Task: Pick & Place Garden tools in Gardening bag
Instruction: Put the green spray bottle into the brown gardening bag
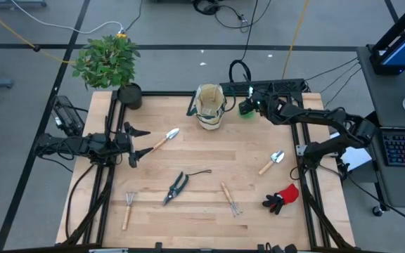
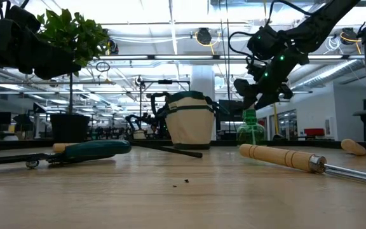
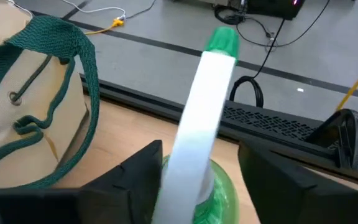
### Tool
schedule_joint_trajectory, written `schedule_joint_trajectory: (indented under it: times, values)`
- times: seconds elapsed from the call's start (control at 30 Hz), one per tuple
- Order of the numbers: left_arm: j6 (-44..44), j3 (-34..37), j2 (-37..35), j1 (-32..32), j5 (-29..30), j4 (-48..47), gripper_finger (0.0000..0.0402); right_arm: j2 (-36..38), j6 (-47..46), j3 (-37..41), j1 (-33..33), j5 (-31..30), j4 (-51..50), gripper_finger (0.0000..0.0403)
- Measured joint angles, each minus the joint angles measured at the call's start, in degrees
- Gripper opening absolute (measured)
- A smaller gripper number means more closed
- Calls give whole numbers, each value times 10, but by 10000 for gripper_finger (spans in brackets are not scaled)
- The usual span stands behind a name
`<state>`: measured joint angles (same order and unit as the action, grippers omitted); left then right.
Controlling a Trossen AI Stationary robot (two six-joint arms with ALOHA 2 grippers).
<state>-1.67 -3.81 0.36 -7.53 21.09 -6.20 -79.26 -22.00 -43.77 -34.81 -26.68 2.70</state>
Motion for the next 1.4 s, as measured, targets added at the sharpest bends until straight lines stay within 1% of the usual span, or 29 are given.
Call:
schedule_joint_trajectory:
  times: [0.33,0.43,0.77,0.93,1.1,1.2,1.3,1.4]
  values:
    - [3,0,0,0,0,0,333,0,1,0,0,15,28,97]
    - [3,0,0,0,0,0,333,0,1,0,0,15,31,77]
    - [4,0,0,0,0,0,333,3,-15,0,0,15,34,83]
    - [4,0,0,0,0,0,333,37,-11,0,4,14,40,77]
    - [4,0,0,0,0,0,333,94,23,-6,8,10,74,77]
    - [4,0,0,0,0,0,333,120,57,-29,17,-12,72,77]
    - [4,0,0,0,0,0,333,133,98,-60,30,-34,76,76]
    - [4,0,0,0,0,0,333,132,132,-93,43,-34,81,76]
